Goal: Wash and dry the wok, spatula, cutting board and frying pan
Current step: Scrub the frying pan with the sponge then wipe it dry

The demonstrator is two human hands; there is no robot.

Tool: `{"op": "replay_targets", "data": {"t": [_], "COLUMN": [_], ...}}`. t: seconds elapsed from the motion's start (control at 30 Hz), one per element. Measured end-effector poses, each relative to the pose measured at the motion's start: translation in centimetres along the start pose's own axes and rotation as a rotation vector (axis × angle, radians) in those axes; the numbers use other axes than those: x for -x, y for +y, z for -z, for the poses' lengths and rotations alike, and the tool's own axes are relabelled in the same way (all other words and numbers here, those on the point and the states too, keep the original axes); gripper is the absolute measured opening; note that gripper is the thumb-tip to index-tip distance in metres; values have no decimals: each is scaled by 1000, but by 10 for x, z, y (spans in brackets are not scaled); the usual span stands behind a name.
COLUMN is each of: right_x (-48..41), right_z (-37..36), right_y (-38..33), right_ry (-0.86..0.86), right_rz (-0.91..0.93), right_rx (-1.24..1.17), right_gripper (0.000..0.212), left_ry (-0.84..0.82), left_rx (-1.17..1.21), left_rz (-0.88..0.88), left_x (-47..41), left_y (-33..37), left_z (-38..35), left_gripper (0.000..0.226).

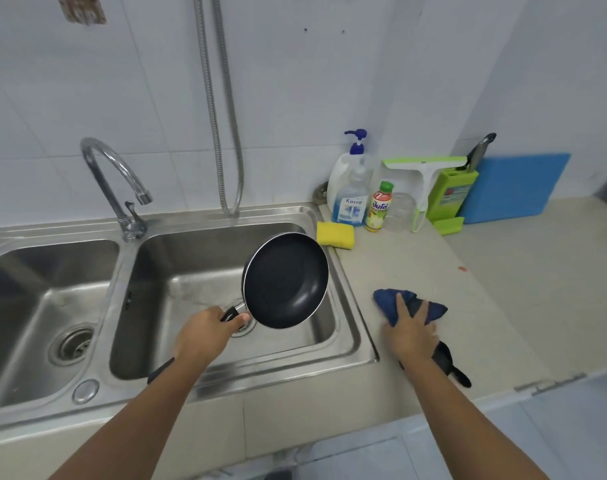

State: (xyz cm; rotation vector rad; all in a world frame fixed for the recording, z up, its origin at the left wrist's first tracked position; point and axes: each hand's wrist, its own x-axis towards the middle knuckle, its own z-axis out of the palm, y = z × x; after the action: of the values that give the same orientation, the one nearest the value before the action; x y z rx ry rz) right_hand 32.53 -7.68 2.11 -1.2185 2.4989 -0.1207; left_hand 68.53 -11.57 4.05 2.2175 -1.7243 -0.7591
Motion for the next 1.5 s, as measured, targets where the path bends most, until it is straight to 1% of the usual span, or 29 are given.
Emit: {"op": "replay_targets", "data": {"t": [0.1, 0.17, 0.27, 0.37, 0.4, 0.47, 0.53, 0.6, 0.73, 0.8, 0.87, 0.93, 1.0, 1.07, 1.17, 1.2, 1.27, 1.37, 1.43, 1.5], "right_x": [8, 7, -3, 10, 18, 36, 51, 64, 85, 92, 99, 106, 118, 135, 154, 158, 170, 188, 203, 216], "right_z": [-7, -8, -8, 4, 7, 10, 3, -12, -31, -34, -36, -35, -38, -40, -55, -66, -87, -114, -127, -144], "right_y": [-5, -11, -17, -41, -52, -79, -106, -127, -164, -185, -208, -232, -262, -295, -344, -361, -390, -419, -427, -425], "right_ry": [111, 141, 121, 71, 62, 12, -90, -171, -229, -266, -287, -303, -354, -414, -485, -514, -555, -514, -490, -519], "right_rz": [0, -10, -21, 44, 89, 196, 295, 343, 348, 392, 447, 480, 520, 575, 647, 638, 542, 400, 395, 467], "right_rx": [6, -79, -405, -732, -802, -847, -824, -802, -788, -782, -753, -742, -739, -739, -656, -618, -570, -515, -447, -352], "right_gripper": [63, 62, 51, 45, 42, 39, 39, 38, 39, 41, 44, 45, 43, 40, 39, 41, 47, 52, 59, 73], "left_ry": [-28, -45, -15, 89, 123, 171, 199, 202, 152, 117, 70, 20, 10, 23, 8, 1, -24, -43, -51, -96], "left_rx": [28, 54, 53, 14, -2, -34, -55, -90, 24, 74, 75, 74, 129, 123, 111, 120, 164, 109, 89, 99], "left_rz": [13, 20, 12, -5, -9, -5, 7, 34, 133, 180, 220, 249, 286, 308, 287, 277, 271, 241, 188, 104], "left_x": [2, 2, 5, 9, 10, 11, 10, 10, 9, 9, 9, 10, 15, 21, 28, 29, 28, 23, 15, 4], "left_y": [3, 3, 1, -4, -8, -19, -34, -49, -80, -96, -113, -127, -151, -175, -205, -212, -224, -240, -251, -265], "left_z": [-5, -7, -8, -1, 3, 12, 23, 34, 55, 67, 80, 90, 99, 106, 115, 119, 125, 130, 132, 132], "left_gripper": [59, 60, 57, 52, 51, 50, 52, 52, 56, 63, 68, 67, 66, 57, 59, 58, 52, 40, 38, 34]}}
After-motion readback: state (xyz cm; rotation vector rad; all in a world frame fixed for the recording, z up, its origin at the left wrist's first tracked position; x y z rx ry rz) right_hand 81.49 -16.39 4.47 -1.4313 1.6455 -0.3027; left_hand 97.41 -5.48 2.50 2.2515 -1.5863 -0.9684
